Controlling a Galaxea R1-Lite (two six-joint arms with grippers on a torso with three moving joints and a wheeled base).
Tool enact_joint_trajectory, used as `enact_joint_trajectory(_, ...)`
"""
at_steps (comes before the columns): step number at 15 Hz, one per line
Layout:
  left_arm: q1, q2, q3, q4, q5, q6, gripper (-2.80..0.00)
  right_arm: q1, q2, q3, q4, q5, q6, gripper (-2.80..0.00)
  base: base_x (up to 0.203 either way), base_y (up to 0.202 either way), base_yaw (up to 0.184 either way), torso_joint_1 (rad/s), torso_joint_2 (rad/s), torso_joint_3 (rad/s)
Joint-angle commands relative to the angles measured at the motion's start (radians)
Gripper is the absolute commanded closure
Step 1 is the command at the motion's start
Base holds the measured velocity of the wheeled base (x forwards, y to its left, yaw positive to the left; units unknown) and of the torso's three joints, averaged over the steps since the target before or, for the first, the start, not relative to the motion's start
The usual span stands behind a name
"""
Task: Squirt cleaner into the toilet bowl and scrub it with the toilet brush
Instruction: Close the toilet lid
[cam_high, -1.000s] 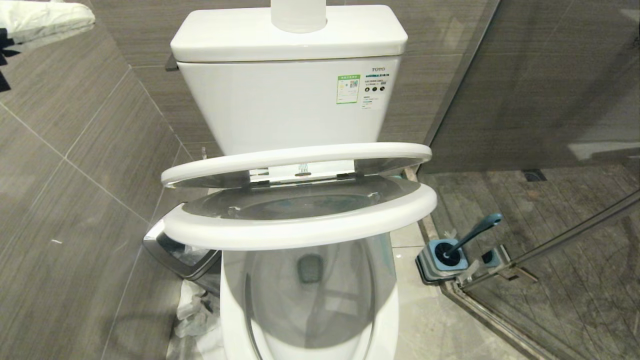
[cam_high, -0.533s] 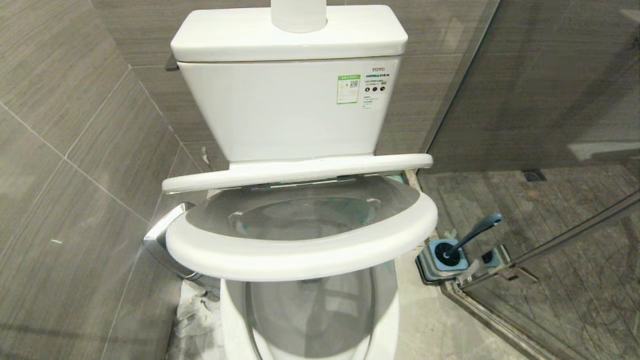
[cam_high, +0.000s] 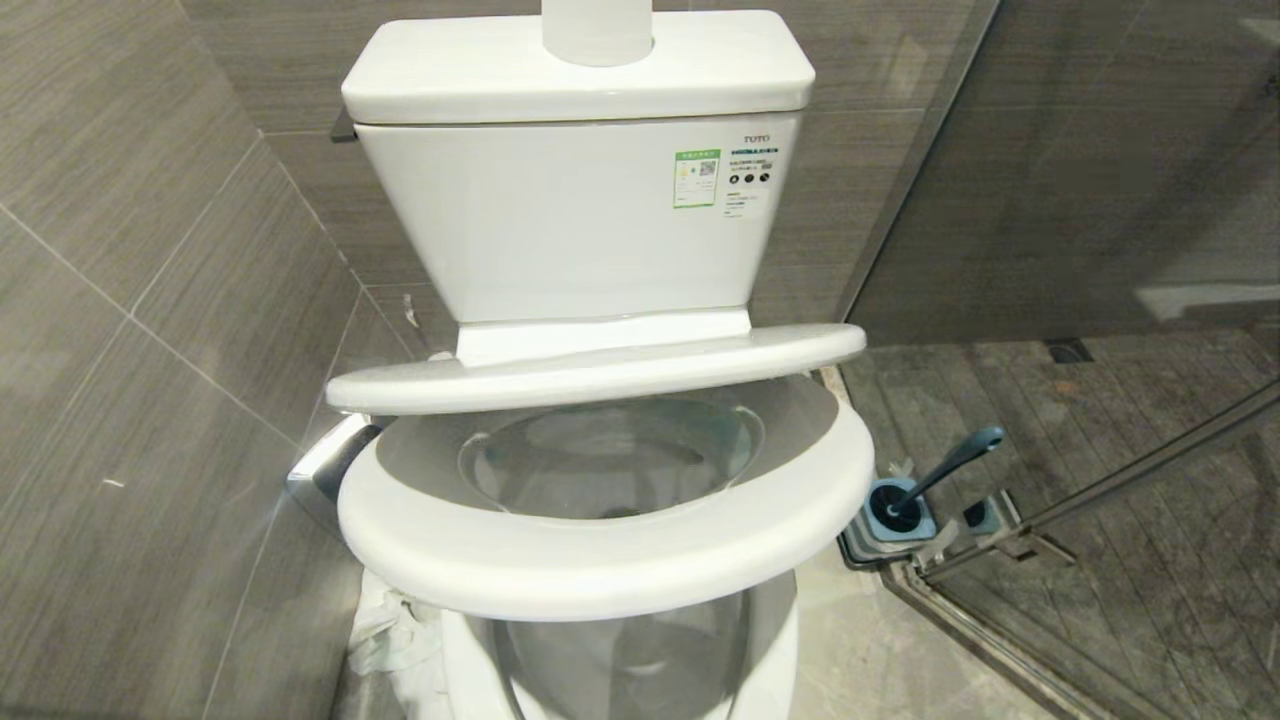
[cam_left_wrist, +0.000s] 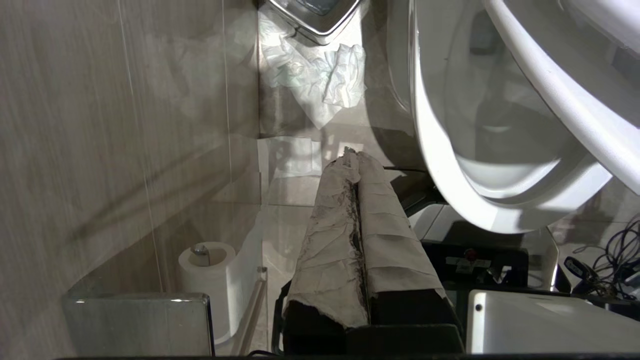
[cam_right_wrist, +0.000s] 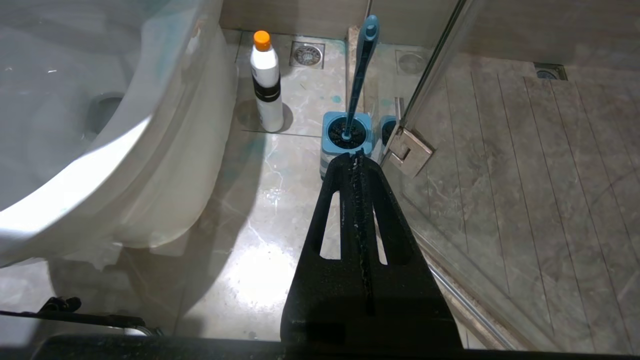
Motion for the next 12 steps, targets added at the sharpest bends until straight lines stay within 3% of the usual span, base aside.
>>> enact_joint_trajectory(1, -0.005, -0.007, 0.004, -0.002, 0.002, -0.002, 0.00, 0.000, 0.002, 0.000, -0.001, 0.001, -0.001, 0.00, 0.000, 0.000, 0.000, 0.000, 0.00, 0.000)
enact_joint_trajectory(7, -0.007, 0.002, 0.038, -0.106, 0.000, -0.001, 0.00, 0.000, 0.002, 0.000, -0.001, -0.001, -0.001, 0.00, 0.000, 0.000, 0.000, 0.003, 0.00, 0.157)
enact_joint_trajectory(12, -0.036, 0.009, 0.036, -0.117, 0.002, 0.014, 0.00, 0.000, 0.002, 0.000, -0.001, 0.001, -0.001, 0.00, 0.000, 0.000, 0.000, 0.001, 0.00, 0.195)
